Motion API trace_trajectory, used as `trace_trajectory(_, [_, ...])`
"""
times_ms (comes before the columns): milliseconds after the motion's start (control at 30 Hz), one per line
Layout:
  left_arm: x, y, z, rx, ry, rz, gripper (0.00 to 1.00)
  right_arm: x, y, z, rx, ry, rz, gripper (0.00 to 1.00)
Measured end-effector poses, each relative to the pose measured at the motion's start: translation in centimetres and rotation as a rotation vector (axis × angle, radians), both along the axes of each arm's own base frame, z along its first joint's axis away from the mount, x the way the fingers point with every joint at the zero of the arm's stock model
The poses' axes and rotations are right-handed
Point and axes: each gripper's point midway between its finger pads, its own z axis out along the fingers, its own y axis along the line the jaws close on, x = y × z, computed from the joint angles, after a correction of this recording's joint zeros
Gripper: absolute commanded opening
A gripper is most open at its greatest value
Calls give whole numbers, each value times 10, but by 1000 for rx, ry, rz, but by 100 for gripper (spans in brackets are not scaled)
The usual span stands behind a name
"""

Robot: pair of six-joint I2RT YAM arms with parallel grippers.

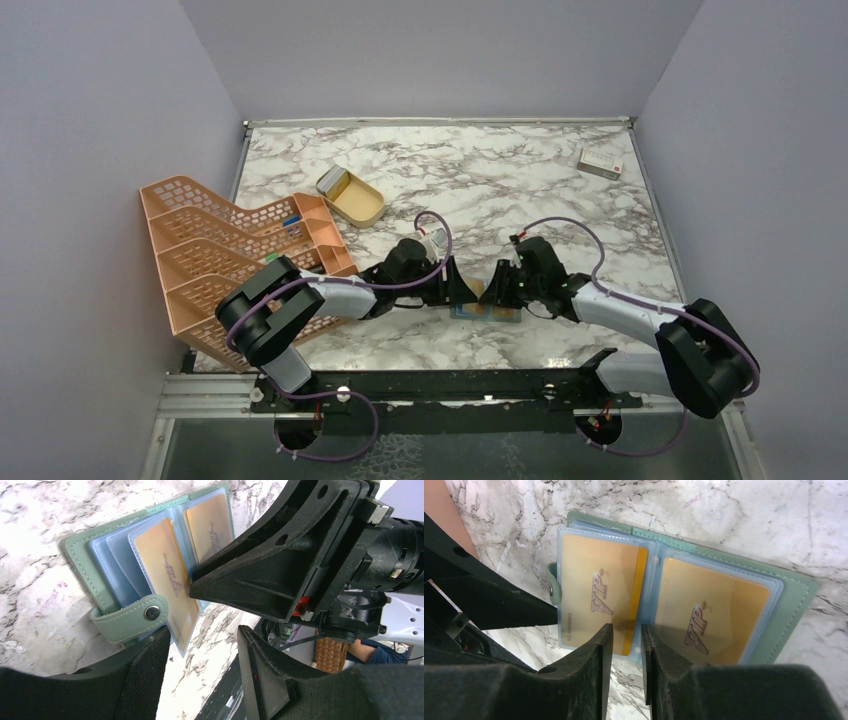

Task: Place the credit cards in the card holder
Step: Turn over the card slot in the card holder.

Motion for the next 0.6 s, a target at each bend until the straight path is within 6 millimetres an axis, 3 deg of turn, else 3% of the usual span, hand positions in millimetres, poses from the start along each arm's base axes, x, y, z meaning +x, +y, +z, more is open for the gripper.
trace_trajectory(367, [7, -14, 18, -40, -30, -14, 54, 5, -14, 26, -22, -87, -53, 34])
trace_trajectory(600, [7, -25, 23, -54, -38, -34, 54, 15, -31, 70, -18, -215, -152, 34])
